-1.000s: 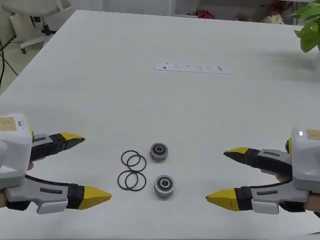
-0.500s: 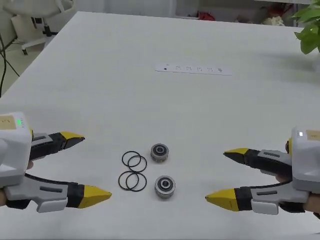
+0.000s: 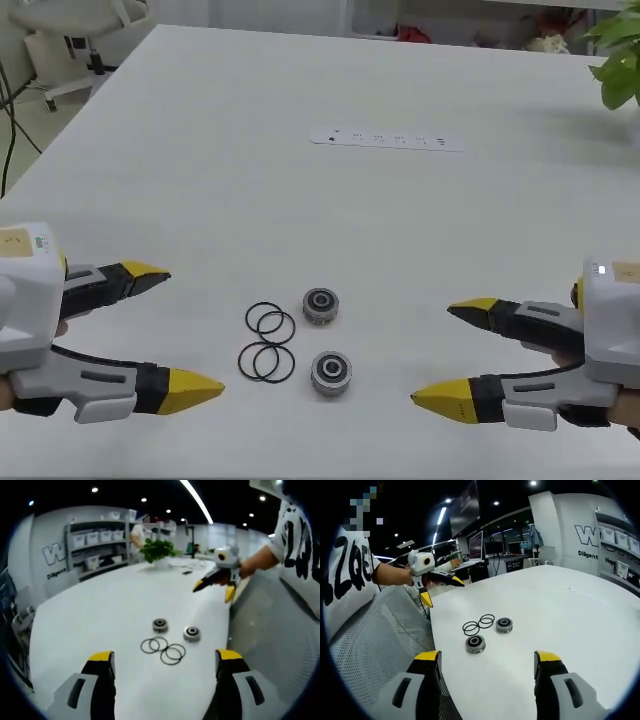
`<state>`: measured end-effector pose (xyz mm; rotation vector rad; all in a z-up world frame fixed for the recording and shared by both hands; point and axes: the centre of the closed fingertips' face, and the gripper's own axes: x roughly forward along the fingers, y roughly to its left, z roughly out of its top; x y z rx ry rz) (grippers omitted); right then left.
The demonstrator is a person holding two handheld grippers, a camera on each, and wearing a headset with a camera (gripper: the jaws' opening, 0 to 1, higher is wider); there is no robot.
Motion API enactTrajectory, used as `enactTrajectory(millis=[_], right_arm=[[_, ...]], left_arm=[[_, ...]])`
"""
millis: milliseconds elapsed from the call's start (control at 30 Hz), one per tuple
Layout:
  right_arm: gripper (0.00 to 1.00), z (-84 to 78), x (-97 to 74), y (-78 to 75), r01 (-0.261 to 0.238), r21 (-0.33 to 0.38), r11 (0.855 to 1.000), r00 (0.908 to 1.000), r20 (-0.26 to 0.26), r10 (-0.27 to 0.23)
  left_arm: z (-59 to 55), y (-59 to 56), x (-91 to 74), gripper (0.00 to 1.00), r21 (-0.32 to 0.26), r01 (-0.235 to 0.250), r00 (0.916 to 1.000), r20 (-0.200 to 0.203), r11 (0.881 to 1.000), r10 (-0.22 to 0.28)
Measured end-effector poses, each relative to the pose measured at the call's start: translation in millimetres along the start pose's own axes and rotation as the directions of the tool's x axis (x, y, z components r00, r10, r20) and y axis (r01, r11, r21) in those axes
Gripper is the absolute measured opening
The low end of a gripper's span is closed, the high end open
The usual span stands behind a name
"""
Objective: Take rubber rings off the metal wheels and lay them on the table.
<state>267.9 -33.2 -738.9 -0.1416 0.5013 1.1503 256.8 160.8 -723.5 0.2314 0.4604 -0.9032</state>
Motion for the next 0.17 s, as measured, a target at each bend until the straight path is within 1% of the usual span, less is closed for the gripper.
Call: enactTrajectory(millis=[167], right_arm=[[0.72,0.2,0.1,0.8,-0.001,-0.002,1.000,1.0000,0.000,0.001]], left_arm=[[-0.7,-0.2,-0.5,0.84,0.001,0.001,1.0000,-0.003,1.000,-0.001]])
